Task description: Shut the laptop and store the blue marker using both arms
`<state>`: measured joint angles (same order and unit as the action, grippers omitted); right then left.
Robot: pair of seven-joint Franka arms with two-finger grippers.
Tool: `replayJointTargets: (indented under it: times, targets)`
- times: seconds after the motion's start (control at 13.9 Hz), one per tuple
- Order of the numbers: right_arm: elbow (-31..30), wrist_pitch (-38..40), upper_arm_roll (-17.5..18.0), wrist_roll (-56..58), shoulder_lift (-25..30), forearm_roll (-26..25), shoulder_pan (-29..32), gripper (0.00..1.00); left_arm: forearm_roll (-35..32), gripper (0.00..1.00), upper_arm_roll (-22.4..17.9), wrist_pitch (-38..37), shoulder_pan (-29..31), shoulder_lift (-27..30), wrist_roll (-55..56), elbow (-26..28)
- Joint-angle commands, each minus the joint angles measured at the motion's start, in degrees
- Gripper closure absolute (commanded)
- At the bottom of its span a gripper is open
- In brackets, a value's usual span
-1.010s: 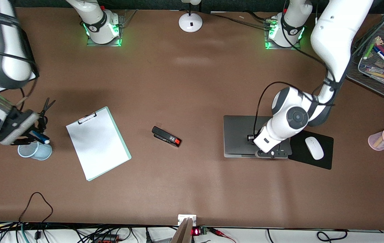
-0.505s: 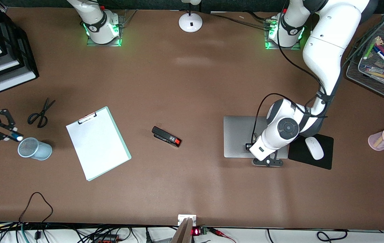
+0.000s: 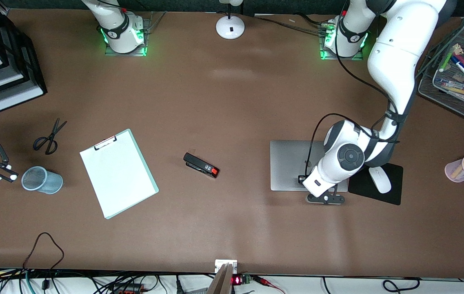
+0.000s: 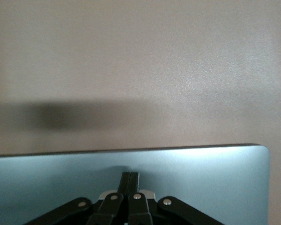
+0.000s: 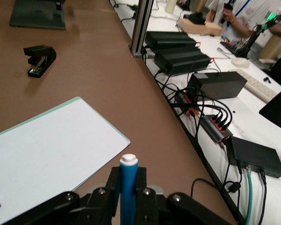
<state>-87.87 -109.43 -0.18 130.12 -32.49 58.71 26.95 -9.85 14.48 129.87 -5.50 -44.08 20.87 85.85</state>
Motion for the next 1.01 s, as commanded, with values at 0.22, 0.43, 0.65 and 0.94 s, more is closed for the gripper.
replayJointTargets:
  times: [0.22, 0.43, 0.65, 0.94]
  targets:
    - [2.18, 5.63, 0.97, 2.15, -5.56, 3.69, 1.88, 1.00, -0.96, 1.00, 0.11, -20.86, -0.82, 8.03, -2.75, -6.66]
    - [2.09, 6.34, 0.97, 2.60, -6.80, 3.69, 1.97, 1.00, -0.87, 1.00, 1.51, -28.43, -0.12, 12.52, -4.17, -6.75]
    - [2.26, 5.99, 0.89, 2.51, -8.29, 3.52, 2.85, 0.99, 0.61, 1.00, 1.87, -34.05, 0.14, 16.56, -4.26, -6.84]
    - [2.35, 5.02, 0.80, 1.28, -8.38, 3.34, 2.93, 0.00, 5.00, 1.00, 1.78, -41.53, 2.51, 19.21, -8.04, -10.68]
